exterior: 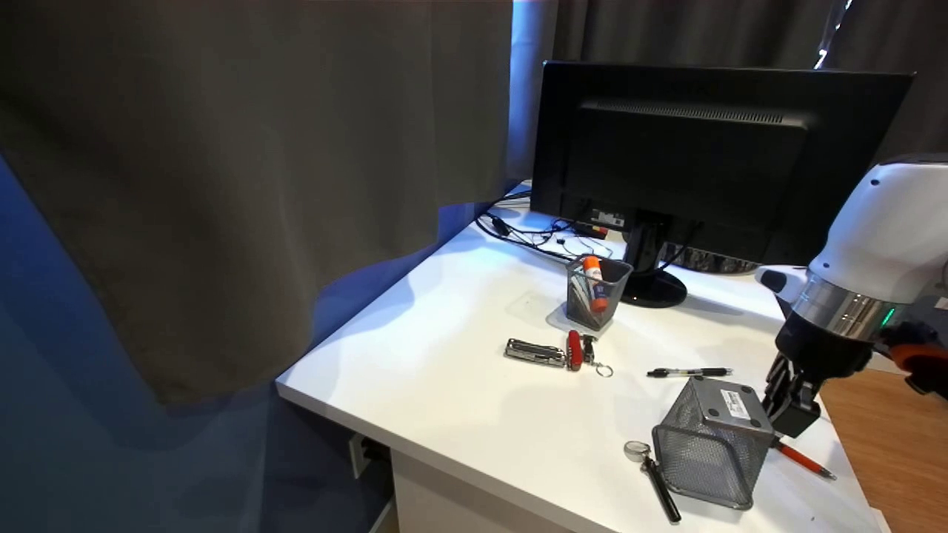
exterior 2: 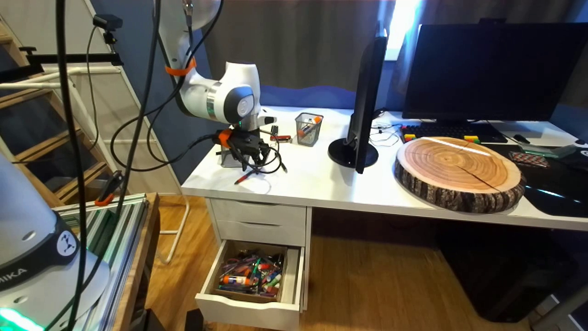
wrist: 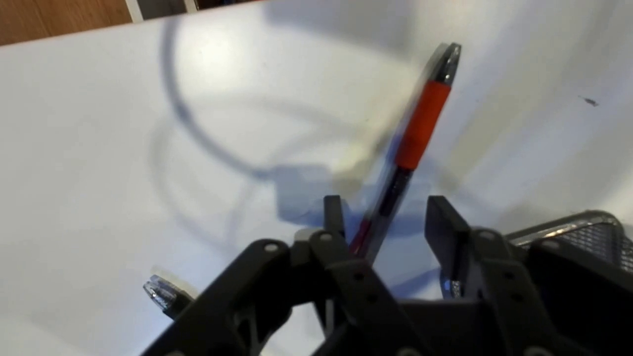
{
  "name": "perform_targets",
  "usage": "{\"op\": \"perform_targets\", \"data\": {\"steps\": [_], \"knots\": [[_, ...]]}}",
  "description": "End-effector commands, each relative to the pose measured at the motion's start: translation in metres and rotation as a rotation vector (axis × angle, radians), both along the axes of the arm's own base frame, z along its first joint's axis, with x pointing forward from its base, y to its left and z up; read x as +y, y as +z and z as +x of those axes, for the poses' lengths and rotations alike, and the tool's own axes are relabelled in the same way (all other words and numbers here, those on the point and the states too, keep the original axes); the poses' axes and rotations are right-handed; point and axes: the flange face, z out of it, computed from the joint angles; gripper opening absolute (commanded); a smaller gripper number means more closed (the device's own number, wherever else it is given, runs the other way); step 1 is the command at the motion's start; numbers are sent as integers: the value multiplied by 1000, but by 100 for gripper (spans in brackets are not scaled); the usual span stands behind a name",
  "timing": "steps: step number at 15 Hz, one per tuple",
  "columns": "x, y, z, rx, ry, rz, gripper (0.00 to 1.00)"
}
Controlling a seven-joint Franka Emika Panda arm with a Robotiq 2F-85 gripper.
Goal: Put the red and black pens on the stationary holder to the left
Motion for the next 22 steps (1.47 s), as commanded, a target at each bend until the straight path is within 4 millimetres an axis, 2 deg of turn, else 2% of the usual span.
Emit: {"op": "perform_targets", "data": {"steps": [1,3,4,7,9,16,19,22], "knots": [[5,-5,3,-19,2,4,19],[6,-7,4,-14,5,4,5],[6,-8,4,-11,5,4,1],[6,-8,5,-4,5,4,2],[5,-2,5,-6,9,0,2],[2,66,13,-73,19,-28,2],[5,104,15,-111,18,-35,2],[20,138,15,-129,68,-37,2]]}}
